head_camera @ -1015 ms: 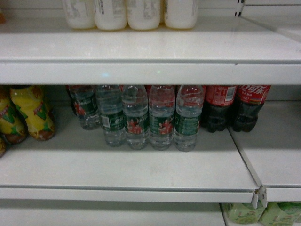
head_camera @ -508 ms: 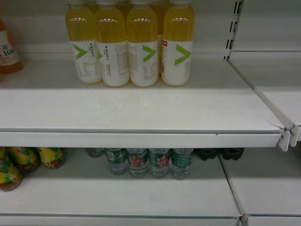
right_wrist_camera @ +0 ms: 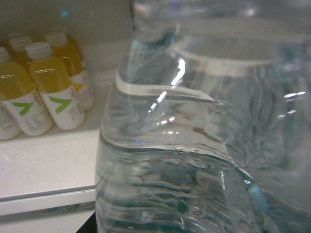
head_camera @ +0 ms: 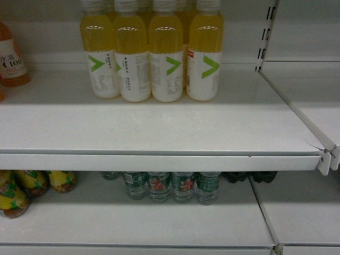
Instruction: Move water from second to third shelf
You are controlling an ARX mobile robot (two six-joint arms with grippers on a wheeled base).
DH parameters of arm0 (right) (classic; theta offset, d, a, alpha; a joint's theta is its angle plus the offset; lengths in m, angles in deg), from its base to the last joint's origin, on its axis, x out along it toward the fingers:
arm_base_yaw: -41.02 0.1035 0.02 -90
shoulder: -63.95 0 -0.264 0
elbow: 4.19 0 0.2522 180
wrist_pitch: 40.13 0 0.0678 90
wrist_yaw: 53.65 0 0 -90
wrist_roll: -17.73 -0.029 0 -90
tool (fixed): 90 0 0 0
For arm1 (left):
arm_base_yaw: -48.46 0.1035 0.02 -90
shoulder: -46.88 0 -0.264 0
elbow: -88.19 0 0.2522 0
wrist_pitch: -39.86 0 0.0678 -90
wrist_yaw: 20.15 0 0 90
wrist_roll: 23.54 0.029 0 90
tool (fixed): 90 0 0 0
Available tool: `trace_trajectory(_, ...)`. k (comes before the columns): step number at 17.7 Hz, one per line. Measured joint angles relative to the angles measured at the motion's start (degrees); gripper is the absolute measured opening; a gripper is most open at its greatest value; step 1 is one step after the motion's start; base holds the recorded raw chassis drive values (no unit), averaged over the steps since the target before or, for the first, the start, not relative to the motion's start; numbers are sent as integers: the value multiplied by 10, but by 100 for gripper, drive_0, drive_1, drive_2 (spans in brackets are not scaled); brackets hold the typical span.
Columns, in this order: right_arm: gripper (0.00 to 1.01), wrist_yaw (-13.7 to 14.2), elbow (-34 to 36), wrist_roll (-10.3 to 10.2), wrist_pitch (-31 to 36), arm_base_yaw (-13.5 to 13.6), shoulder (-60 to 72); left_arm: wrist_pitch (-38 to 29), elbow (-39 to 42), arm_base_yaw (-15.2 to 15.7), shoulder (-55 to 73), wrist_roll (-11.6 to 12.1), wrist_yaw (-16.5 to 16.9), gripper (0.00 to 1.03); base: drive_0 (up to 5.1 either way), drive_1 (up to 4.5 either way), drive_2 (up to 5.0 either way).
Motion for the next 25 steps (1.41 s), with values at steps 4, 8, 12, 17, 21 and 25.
trace_trajectory(4,43,-7,0,0,4,0,0,0,0,0,0,0,0,98,0,0,0)
trace_trajectory(8,43,-8,0,0,1,0,0,0,0,0,0,0,-1,98,0,0,0)
trace_trajectory(12,43,-8,0,0,1,0,0,0,0,0,0,0,-1,98,0,0,0)
trace_trajectory(17,43,-8,0,0,1,0,0,0,0,0,0,0,-1,98,0,0,0)
trace_trajectory(21,43,-8,0,0,5,0,0,1,0,0,0,0,-1,98,-246,122,122)
trace_trajectory(25,43,-7,0,0,1,0,0,-1,0,0,0,0,-1,98,-496,241,241)
